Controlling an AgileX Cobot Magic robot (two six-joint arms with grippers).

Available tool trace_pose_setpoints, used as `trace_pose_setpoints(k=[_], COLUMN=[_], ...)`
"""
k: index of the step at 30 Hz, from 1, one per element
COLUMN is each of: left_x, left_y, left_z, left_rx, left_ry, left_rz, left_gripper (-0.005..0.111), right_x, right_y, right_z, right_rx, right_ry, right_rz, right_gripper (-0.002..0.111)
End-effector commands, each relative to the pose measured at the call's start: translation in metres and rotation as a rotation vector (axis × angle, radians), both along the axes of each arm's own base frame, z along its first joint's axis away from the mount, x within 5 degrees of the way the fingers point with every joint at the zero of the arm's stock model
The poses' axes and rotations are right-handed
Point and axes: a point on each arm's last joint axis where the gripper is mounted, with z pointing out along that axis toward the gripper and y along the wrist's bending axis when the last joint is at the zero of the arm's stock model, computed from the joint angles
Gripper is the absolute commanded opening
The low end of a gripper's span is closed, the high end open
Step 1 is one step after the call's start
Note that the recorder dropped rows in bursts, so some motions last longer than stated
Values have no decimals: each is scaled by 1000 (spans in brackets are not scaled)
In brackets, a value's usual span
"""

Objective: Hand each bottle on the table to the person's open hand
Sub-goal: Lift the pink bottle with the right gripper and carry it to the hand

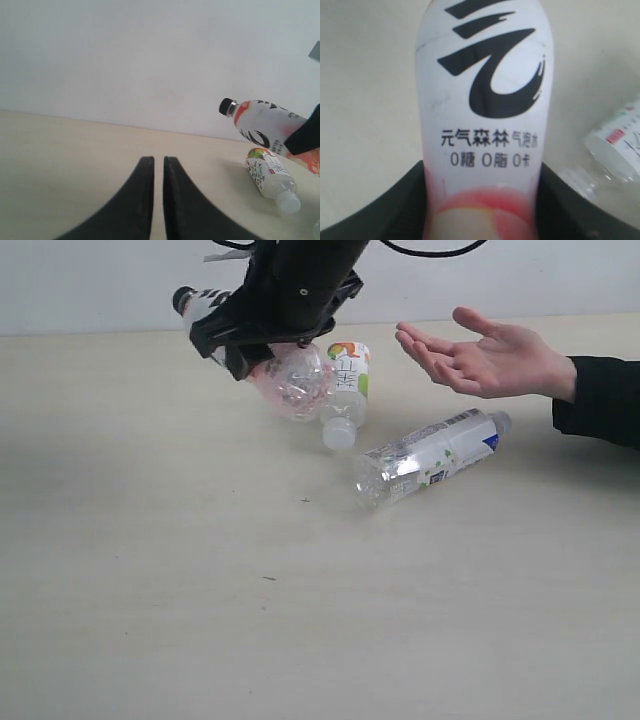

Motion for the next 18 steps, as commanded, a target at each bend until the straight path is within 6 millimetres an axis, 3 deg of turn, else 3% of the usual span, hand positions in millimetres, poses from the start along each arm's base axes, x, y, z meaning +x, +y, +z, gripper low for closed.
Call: trace_pose_setpoints(k=[1,7,10,13,18], left_x=[-1,-1,-1,-1,-1], left_y=[0,0,0,0,0], left_z=[1,1,1,1,1], left_rx=[0,0,0,0,0], left_ry=[-9,-9,-9,-9,-9], left_rz=[-8,-8,-8,-8,-8], left_gripper=[10,10,10,10,10], right_x=[-16,-41,-51,-59,-63], right_y=[-29,-73,-103,-133,-175], right_z=[25,75,88,92,74], right_rx=[-71,-49,-33,-32,-64], right_ry=[-122,-239,-254,-260,-237], right_rz=[-57,-121,-187,-254,-360], right_gripper=[0,0,0,0,0])
